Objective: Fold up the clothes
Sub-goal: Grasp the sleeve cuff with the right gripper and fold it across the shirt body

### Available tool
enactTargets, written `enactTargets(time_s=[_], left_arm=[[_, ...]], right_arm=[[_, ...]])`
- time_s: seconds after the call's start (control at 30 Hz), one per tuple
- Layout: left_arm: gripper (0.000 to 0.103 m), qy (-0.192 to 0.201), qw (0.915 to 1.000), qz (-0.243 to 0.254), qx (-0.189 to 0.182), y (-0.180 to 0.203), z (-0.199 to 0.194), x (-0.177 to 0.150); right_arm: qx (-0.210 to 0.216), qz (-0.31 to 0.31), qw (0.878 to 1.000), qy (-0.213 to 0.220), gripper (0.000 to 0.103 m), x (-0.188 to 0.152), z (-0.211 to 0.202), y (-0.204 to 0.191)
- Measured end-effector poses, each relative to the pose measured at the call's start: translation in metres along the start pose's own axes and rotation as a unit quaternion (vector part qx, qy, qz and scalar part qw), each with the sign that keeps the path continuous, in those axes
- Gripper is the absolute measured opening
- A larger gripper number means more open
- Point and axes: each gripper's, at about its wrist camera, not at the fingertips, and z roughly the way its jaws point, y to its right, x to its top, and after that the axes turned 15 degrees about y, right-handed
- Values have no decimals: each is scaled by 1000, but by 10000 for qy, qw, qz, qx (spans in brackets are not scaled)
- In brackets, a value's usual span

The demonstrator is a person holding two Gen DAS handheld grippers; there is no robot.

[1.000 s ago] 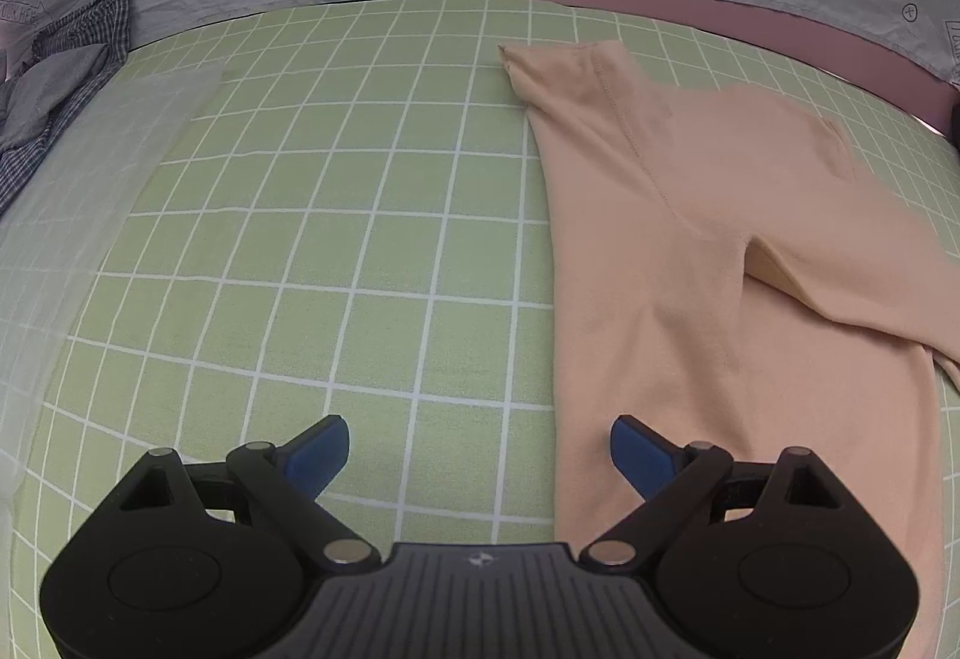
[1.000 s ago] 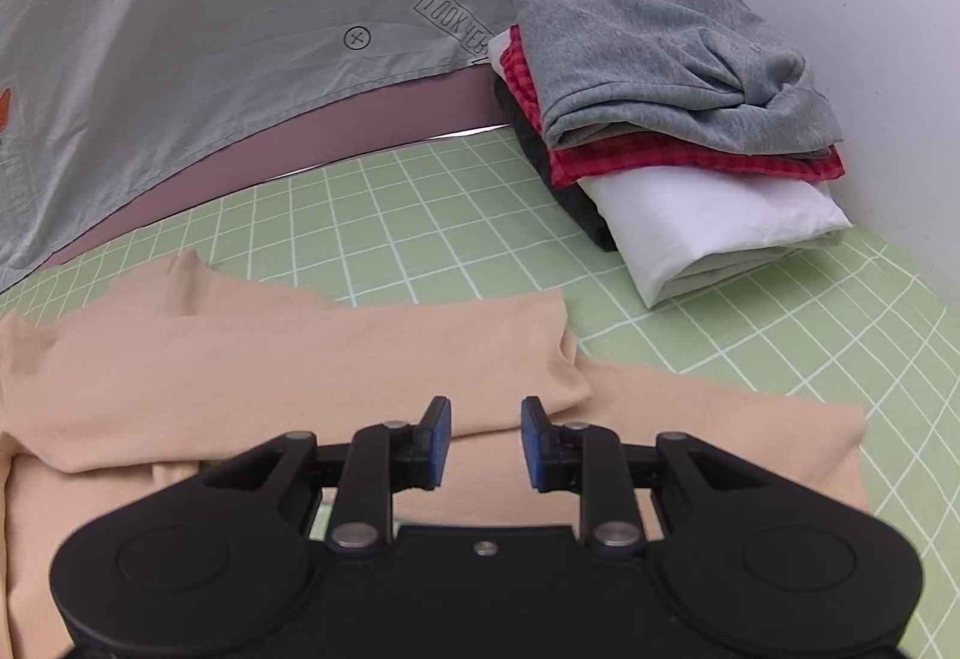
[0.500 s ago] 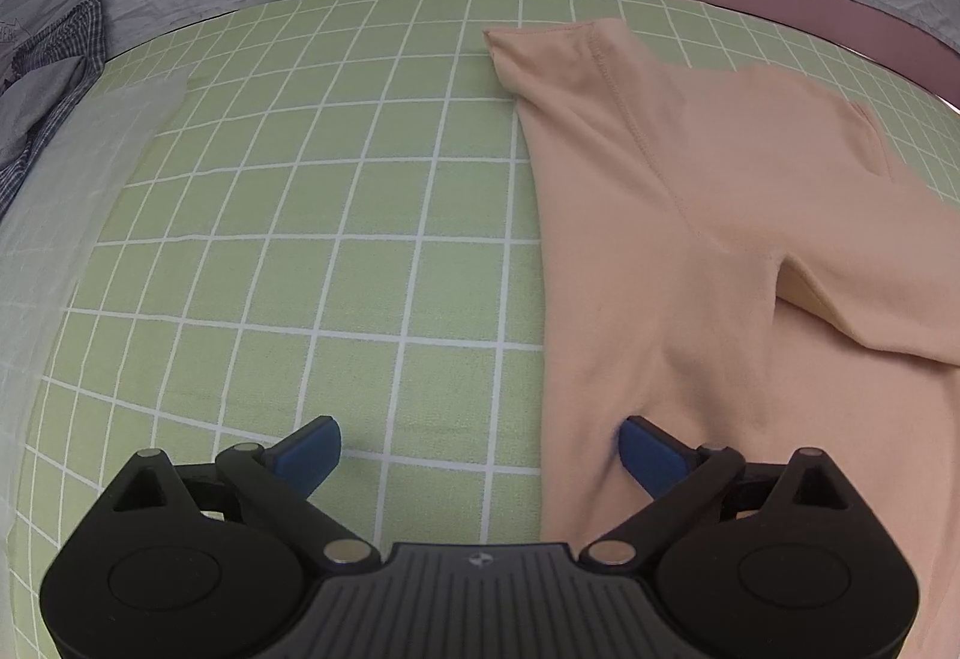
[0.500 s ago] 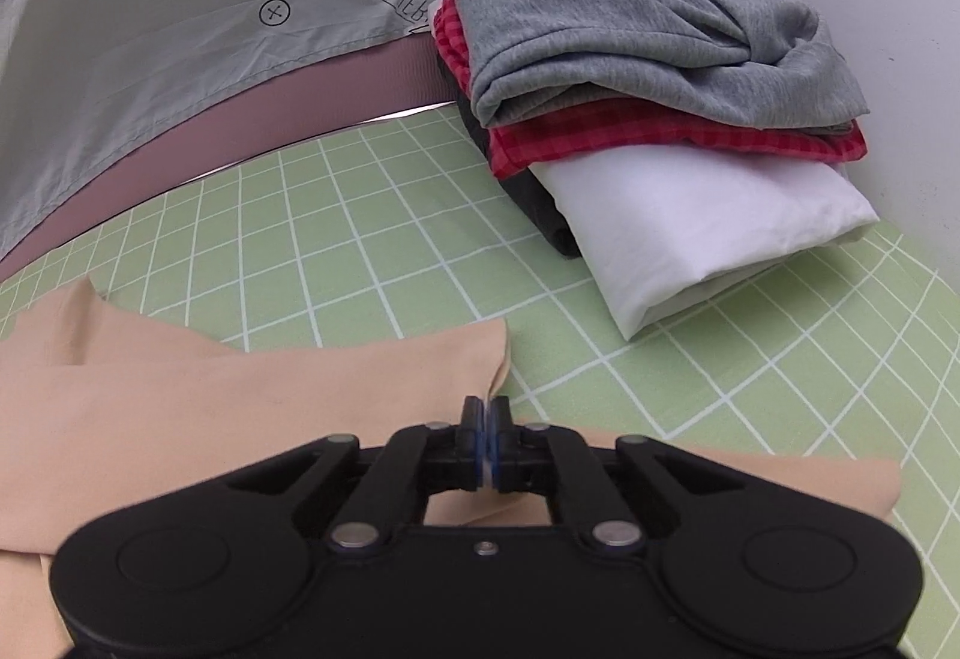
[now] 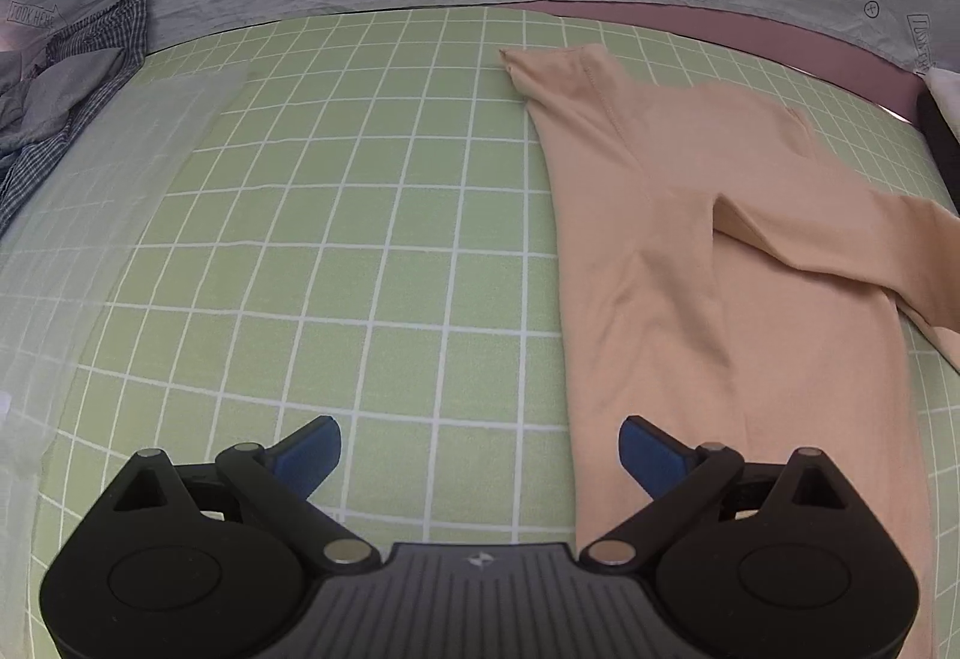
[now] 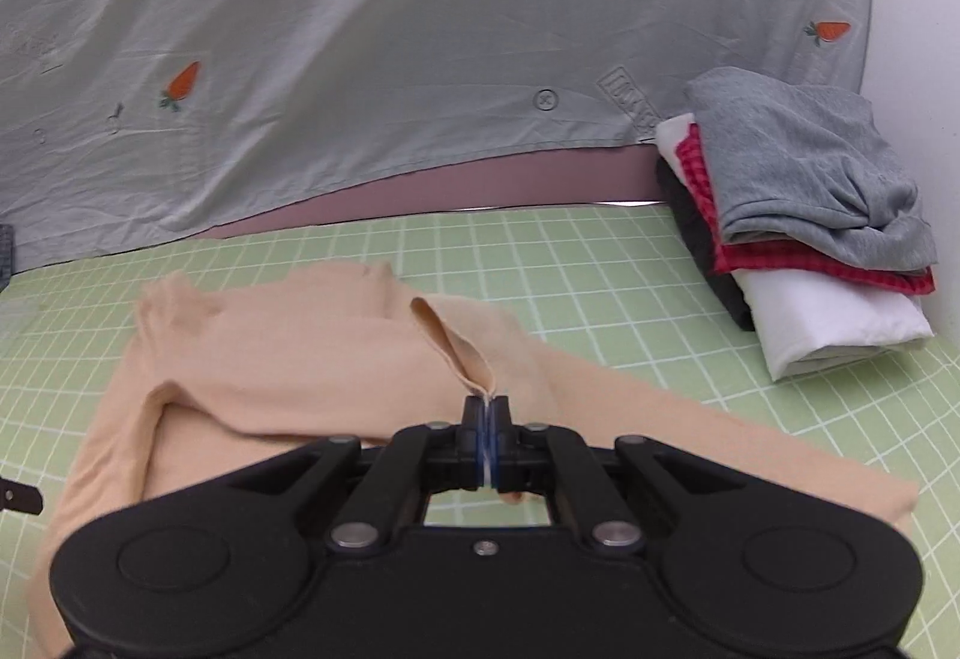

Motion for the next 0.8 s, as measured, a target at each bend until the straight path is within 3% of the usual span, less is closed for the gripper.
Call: enactTargets(time_s=[0.13, 0.3, 0.53, 0.6, 0.67, 0.8], left_arm=[[99, -78, 9999, 26, -60, -19, -16, -18], [99, -230, 9997, -2, -86, -44, -28, -37], [99, -201, 9997, -1, -113, -53, -40, -48], [99, -98, 9999, -28, -77, -46, -45, -46], [99, -4, 9999, -136, -1, -38, -49, -43], [99, 101, 9992, -383, 77, -11, -44, -38]], right_arm=[[447, -89, 9985, -307, 2, -26, -28, -47], [688, -214, 9945, -756, 1, -61, -58, -90], [654, -209, 9947, -761, 3, -65, -71, -96], [643, -204, 9948, -758, 17, -66, -75, -97], [632, -199, 9949, -755, 45, -67, -78, -98], [605, -366, 9951, -694, 55, -59, -71, -78]])
